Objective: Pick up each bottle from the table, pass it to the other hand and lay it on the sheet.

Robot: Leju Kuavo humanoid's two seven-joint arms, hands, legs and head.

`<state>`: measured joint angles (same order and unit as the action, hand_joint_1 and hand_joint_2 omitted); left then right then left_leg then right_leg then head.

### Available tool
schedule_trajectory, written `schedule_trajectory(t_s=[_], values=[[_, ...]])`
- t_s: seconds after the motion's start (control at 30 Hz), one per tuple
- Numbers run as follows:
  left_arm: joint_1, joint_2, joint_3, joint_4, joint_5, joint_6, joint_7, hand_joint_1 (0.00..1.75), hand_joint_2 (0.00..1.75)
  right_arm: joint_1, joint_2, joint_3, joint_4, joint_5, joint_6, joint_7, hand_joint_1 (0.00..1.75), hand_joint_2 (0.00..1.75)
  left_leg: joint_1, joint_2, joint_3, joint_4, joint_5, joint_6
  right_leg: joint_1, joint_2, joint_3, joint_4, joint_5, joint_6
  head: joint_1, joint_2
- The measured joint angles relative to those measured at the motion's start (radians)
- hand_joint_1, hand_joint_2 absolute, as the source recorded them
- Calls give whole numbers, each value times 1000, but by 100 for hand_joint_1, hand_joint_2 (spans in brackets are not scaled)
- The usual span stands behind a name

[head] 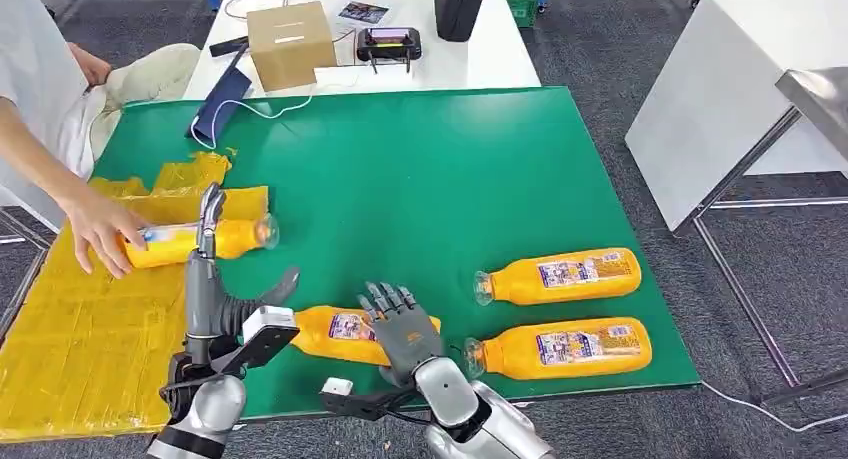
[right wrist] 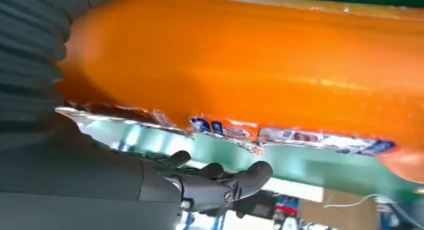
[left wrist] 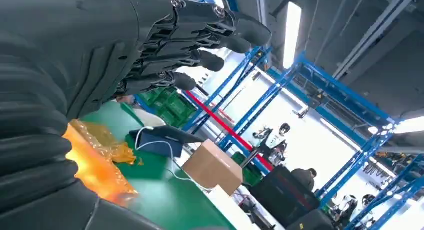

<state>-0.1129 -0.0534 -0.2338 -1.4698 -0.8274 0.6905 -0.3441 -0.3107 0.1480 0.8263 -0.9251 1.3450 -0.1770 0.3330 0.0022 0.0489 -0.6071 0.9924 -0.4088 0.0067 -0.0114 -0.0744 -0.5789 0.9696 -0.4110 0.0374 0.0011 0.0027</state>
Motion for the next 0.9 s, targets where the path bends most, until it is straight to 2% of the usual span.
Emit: schedule_trajectory(t_s=[0.33,0.4,0.47,0.5,0.57,0.7,0.87,0.9], values=[[22,-16,0,-22,24,-21,-2,0,175,0,8,-67,7,88,14,66,0,175,0,0,0,0,0,0,-1,0,0,0,0,0,0,0],[23,-16,0,-22,29,-24,-2,0,175,0,8,-72,7,91,17,66,45,175,0,0,0,0,0,0,-1,0,0,0,0,0,0,0],[25,-18,0,-26,38,-35,-3,0,175,1,8,-85,7,97,27,67,134,175,0,0,0,0,0,0,0,0,0,0,0,0,0,0],[25,-19,0,-27,42,-36,-4,0,175,1,9,-90,9,100,31,68,145,175,0,0,0,0,0,0,0,0,0,0,0,0,0,0],[26,-21,0,-28,43,-38,-4,0,175,2,8,-97,12,103,39,70,154,175,0,0,0,0,0,0,-1,0,0,0,0,0,0,0],[26,-24,0,-28,54,-42,-11,0,175,0,2,-123,19,81,55,47,154,175,-1,0,0,0,0,0,-1,0,0,0,0,0,0,0],[26,-27,-1,-27,60,-43,-19,0,175,-13,1,-140,29,53,62,9,166,175,0,0,0,0,0,0,-1,0,0,0,0,0,0,0],[26,-29,-2,-27,64,-43,-20,0,175,-16,1,-142,32,42,63,-2,162,175,0,0,0,0,0,0,-1,0,0,0,0,0,0,0]])
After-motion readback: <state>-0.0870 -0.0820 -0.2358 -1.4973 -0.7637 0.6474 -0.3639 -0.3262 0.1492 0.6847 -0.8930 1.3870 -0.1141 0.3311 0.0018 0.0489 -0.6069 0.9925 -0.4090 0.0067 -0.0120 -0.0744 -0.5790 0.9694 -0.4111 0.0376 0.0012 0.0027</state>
